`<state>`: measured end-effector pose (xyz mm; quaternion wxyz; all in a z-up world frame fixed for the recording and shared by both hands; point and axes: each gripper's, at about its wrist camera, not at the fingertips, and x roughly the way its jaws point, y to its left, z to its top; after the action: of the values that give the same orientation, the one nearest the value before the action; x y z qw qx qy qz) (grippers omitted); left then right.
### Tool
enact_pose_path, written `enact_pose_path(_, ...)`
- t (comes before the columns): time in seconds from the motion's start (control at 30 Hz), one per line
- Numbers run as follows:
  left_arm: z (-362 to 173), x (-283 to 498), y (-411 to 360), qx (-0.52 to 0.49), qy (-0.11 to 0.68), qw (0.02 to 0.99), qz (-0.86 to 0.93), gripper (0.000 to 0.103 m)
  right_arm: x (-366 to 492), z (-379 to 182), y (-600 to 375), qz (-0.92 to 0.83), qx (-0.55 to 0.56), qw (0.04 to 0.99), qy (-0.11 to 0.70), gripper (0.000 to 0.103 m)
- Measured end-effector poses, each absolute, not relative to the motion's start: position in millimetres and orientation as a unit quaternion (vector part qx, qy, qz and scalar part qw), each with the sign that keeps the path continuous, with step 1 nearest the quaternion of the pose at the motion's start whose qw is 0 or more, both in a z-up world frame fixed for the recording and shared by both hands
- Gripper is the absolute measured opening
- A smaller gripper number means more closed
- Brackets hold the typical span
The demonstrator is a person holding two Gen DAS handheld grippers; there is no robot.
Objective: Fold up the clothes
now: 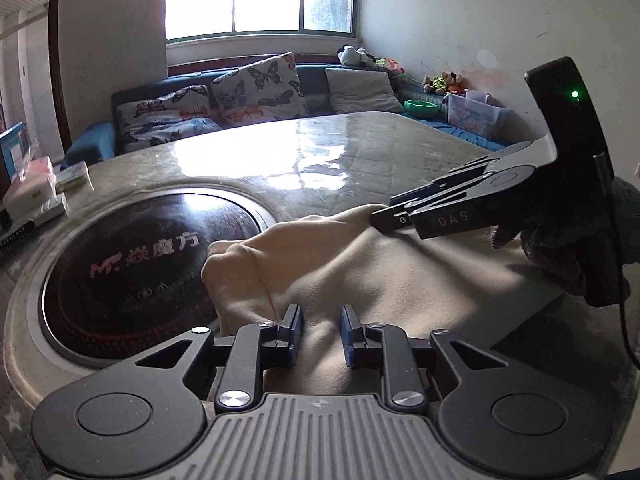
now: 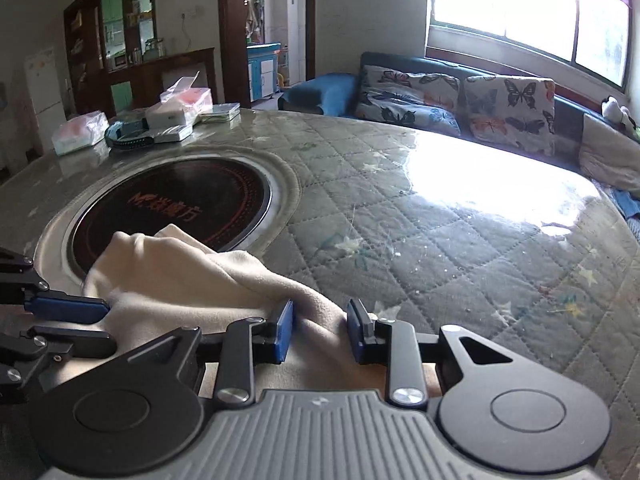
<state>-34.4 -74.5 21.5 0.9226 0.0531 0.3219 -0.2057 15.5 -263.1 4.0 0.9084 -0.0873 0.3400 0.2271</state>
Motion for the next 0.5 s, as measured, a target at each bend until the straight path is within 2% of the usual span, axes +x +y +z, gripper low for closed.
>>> enact_pose_path(0.17,23.2,-56.5,-72.0,0.039,0.327,0.917,-0.226,0.025,-5.3,7.9,-267.6,0.241,-0.099,0.901,0.346,0.028)
enact_pose_path(0.33,44.4,-40.4,-67.4,0.02,0.325,0.918,-0.226,0.024,-19.4,22.8,-280.6,0.243,-0.064,0.907,0.338,0.028)
enact_pose_path(0.4,46.8,-25.9,-73.1,0.016,0.328,0.917,-0.228,0.023,-23.1,28.6,-287.8,0.24,-0.044,0.91,0.335,0.025)
enact_pose_path(0.47,47.3,-10.6,-80.2,0.014,0.334,0.914,-0.23,0.023,-24.0,30.5,-294.7,0.234,-0.029,0.911,0.338,0.015)
enact_pose_path(0.5,47.6,-3.0,-83.8,0.013,0.337,0.913,-0.231,0.023,-23.5,30.1,-296.6,0.23,-0.025,0.911,0.341,0.013)
